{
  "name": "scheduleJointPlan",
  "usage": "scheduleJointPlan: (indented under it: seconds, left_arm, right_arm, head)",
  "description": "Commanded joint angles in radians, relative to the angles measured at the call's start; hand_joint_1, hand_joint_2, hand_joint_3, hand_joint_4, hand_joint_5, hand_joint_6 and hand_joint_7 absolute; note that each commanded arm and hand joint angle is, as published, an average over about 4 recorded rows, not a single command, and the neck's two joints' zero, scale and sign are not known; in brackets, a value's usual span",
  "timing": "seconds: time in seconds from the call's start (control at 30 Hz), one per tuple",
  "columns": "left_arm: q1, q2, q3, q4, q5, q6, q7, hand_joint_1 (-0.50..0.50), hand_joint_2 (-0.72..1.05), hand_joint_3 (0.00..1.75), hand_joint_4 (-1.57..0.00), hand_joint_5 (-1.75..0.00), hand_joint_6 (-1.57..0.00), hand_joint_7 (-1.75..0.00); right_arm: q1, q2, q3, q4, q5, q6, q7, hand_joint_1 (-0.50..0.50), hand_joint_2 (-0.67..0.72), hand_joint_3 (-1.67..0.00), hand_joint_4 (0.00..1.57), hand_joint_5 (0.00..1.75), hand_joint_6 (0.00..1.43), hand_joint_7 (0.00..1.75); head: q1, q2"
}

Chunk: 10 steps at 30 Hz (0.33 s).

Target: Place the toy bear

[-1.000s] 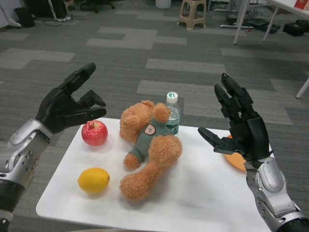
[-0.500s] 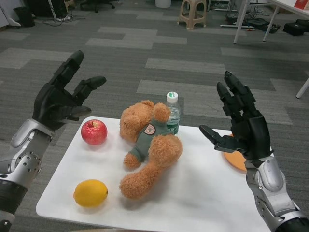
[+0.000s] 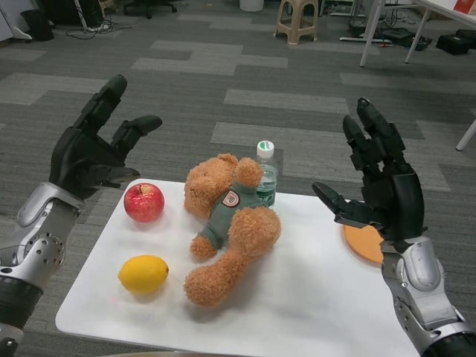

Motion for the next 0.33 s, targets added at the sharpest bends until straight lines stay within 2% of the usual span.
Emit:
scheduleJointPlan:
  seconds: [0.03,0.33]
  left_arm:
    - [0.004,0.003,0.011,-0.007,-0.004,-0.01,0.008,-0.48,0.25,0.09,0.0,-1.23,0.0,0.0]
    - [0.004,0.003,0.017,-0.007,-0.004,-0.01,0.009,-0.48,0.25,0.09,0.0,-1.23,0.0,0.0]
  right_arm:
    - [-0.01,0.003,-0.021,-0.02,0.004,-0.01,-0.01,0.12,-0.51,-0.56,0.0,0.0,0.0,0.14]
    - [-0.008,0.003,-0.024,-0.027,0.004,-0.01,-0.013,0.12,-0.54,-0.48,0.0,0.0,0.0,0.14]
  head:
    - [-0.001,0.001]
    - [-0.002,0.002]
